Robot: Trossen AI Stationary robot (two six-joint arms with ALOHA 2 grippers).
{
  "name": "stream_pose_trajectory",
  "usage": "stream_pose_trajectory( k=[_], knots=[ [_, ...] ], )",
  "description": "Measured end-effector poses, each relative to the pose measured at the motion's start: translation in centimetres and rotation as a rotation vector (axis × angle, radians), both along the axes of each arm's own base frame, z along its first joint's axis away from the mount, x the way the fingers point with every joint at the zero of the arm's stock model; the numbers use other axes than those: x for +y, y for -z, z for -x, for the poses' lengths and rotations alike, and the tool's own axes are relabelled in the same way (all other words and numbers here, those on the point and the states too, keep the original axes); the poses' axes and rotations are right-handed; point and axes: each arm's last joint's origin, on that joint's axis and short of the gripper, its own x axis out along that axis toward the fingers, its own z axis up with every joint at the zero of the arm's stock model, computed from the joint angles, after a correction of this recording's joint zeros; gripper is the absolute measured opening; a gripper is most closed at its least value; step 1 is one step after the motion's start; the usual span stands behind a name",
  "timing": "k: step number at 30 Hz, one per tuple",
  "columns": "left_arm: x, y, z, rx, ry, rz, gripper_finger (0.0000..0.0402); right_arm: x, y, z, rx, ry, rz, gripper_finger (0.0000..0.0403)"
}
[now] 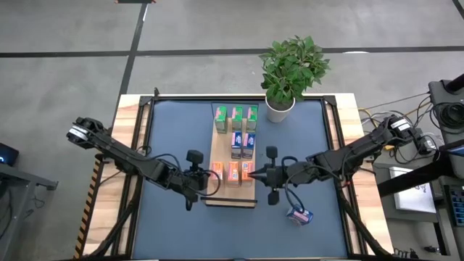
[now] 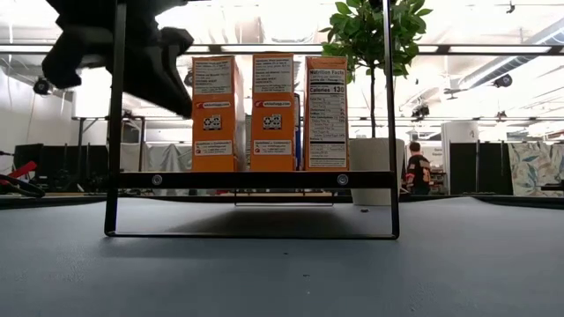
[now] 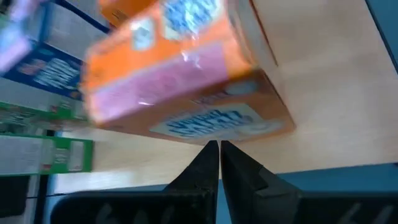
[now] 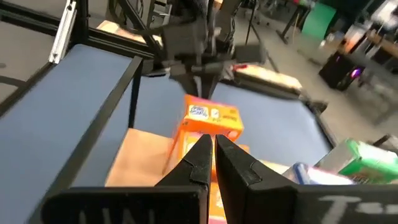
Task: Stack cereal on shelf
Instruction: Put the blue cereal box on the shelf aligned with the other blue cereal boxes
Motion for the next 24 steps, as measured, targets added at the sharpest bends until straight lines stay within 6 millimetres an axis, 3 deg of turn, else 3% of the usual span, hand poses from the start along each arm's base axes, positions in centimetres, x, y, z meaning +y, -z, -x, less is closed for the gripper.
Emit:
stream_pose_trajectory(
  k=[10, 21, 24],
  knots=[
    [0.2, -2.6, 0.9, -0.099, 0.049, -0.01, 0.0, 1.7, -1.8, 0.9, 0.239, 0.109, -0.256, 0.0011],
    [0.5, -3.5, 1.4, -0.137, 0.049, 0.006, 0.0, 6.2, -3.7, 3.6, 0.882, 0.568, -0.594, 0.0011],
    [0.5, -3.5, 1.4, -0.137, 0.049, 0.006, 0.0, 8.2, -3.3, 4.4, 0.965, 0.622, -0.622, 0.0011]
  ],
)
